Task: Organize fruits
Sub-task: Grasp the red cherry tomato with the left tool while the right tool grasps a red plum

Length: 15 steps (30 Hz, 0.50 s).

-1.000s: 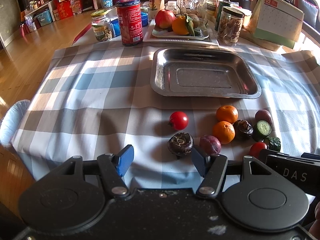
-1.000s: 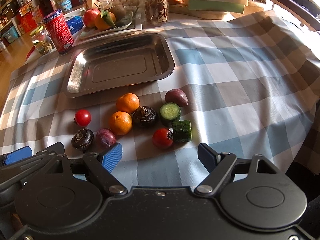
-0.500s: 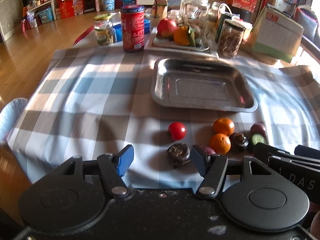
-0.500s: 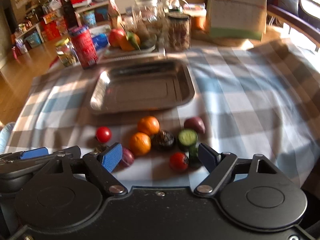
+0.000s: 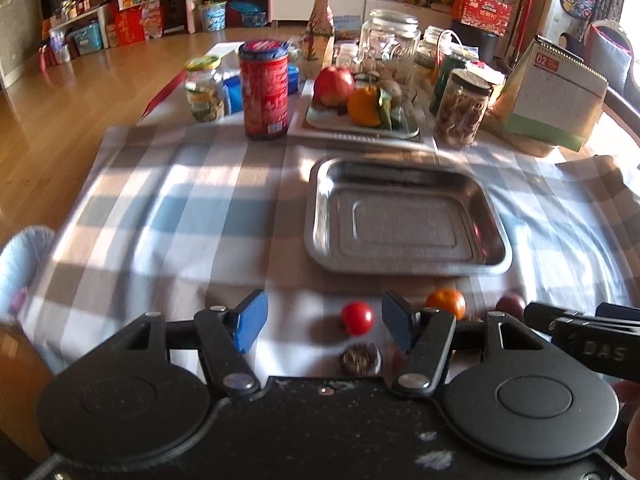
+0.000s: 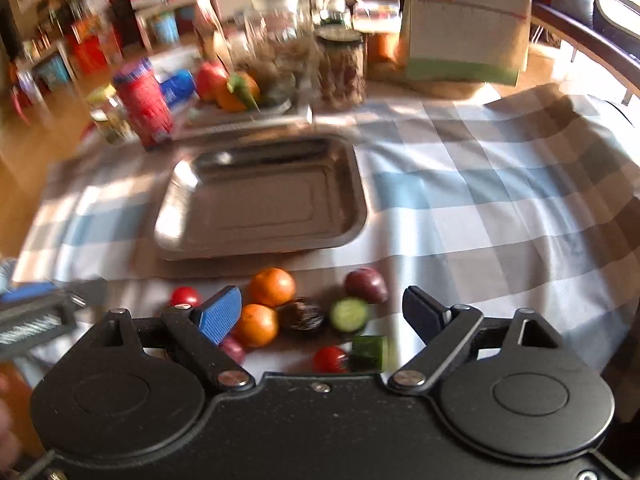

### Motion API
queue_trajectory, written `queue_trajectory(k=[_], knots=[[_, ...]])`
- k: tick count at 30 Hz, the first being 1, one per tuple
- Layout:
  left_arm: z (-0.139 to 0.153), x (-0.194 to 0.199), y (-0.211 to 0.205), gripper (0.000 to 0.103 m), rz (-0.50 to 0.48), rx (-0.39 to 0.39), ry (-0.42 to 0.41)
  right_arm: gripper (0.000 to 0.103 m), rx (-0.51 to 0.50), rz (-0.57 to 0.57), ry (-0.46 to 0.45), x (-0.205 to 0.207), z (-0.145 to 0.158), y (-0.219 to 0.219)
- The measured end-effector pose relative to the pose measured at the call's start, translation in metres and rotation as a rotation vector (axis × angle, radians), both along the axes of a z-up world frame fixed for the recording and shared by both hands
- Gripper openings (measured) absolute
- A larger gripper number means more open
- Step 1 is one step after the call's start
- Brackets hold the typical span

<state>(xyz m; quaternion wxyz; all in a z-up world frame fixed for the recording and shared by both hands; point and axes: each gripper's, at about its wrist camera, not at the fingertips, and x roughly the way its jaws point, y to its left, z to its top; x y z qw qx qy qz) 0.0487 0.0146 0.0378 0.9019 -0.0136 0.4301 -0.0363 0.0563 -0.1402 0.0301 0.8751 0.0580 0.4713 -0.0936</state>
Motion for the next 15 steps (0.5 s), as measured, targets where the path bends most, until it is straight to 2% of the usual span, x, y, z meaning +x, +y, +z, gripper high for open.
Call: queue_trajectory(k=[3,8,12,15], knots=[[0.001,0.017,-0.004,0.065,-0.015,0.009,0.016,0.086,-0.004,-0.028,0.083,0.020,-0.009,-0.014],[-0.014,0.044,-0.010,0.065,-0.012,0.018,0.097,0.086,-0.036,-0.137,0.144,0.041,-0.022,-0.030],[-0.032,0.063,-0.018,0.065,-0.025,0.020,0.159,0.086,-0.099,-0.135,0.139,0.053,-0.031,-0.034],[-0.043,0.071,-0.023,0.065,-0.041,0.034,0.180,0.080,-0.061,-0.109,0.165,0.063,-0.038,-0.042]])
